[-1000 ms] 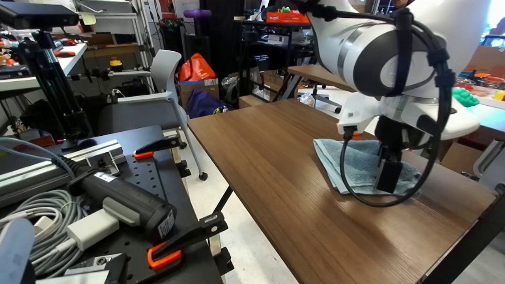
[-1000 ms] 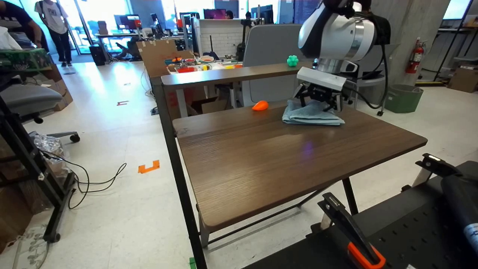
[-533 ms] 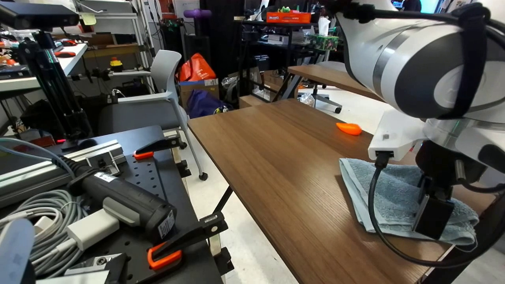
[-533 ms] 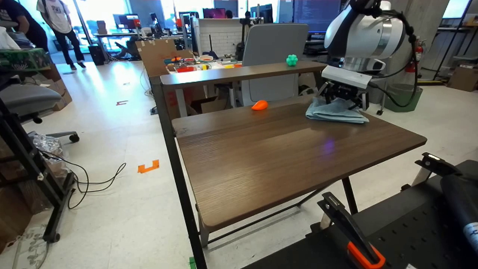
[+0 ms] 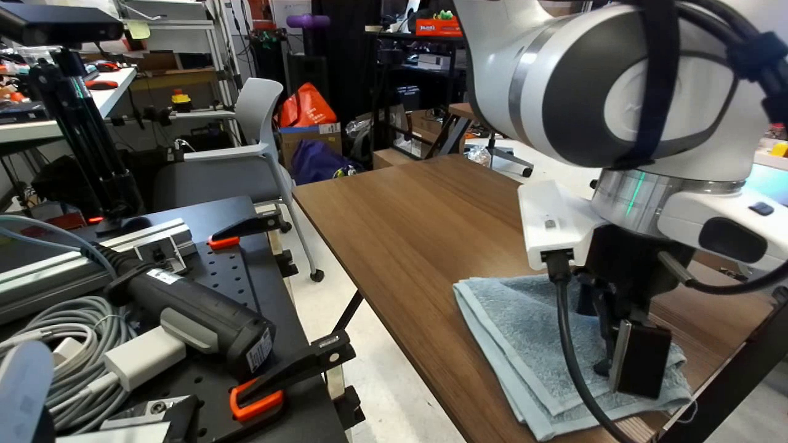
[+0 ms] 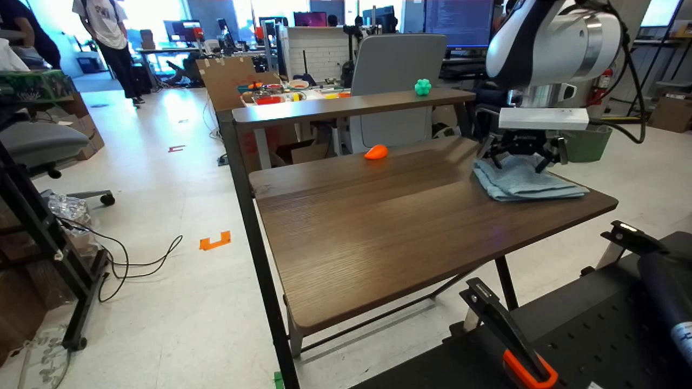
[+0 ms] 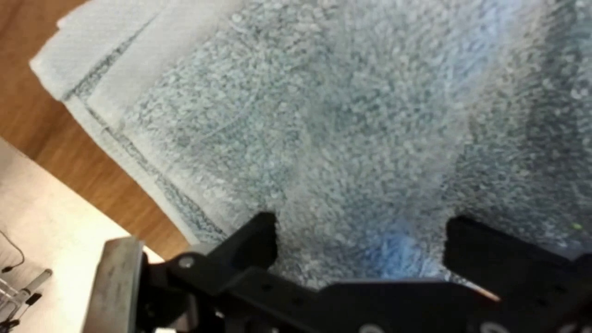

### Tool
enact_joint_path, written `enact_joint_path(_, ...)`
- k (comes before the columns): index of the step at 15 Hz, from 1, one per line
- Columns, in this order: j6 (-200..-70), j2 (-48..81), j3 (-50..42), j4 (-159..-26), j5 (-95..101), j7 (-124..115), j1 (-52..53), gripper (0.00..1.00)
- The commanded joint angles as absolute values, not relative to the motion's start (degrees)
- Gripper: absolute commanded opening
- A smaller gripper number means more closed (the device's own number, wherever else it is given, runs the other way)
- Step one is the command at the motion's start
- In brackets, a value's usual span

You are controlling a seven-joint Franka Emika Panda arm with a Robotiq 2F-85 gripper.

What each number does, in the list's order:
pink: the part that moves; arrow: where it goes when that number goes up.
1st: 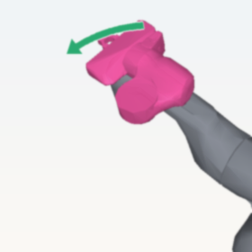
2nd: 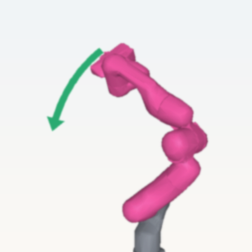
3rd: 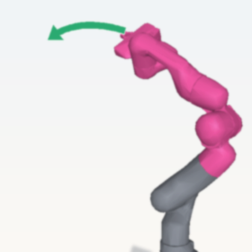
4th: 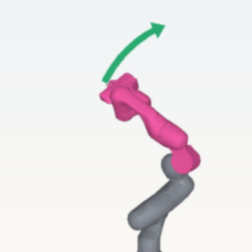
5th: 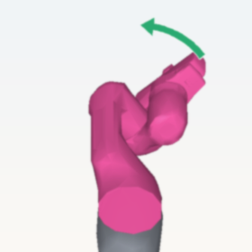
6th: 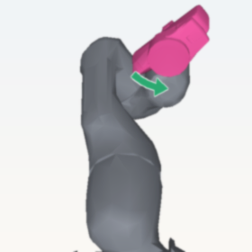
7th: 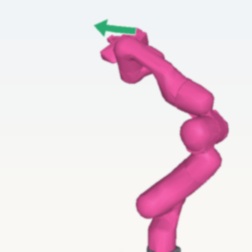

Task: Use the towel to wipe the tabletop

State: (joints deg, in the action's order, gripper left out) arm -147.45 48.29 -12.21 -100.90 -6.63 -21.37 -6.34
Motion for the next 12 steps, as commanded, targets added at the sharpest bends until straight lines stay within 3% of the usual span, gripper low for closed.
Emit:
enact_joint_path(1,-153.1,41.4,-14.2,-114.6,-1.0,-16.4,-2.5,1.0)
enact_joint_path(12,-162.8,44.6,-4.3,-116.8,-2.4,-16.3,4.7,1.0)
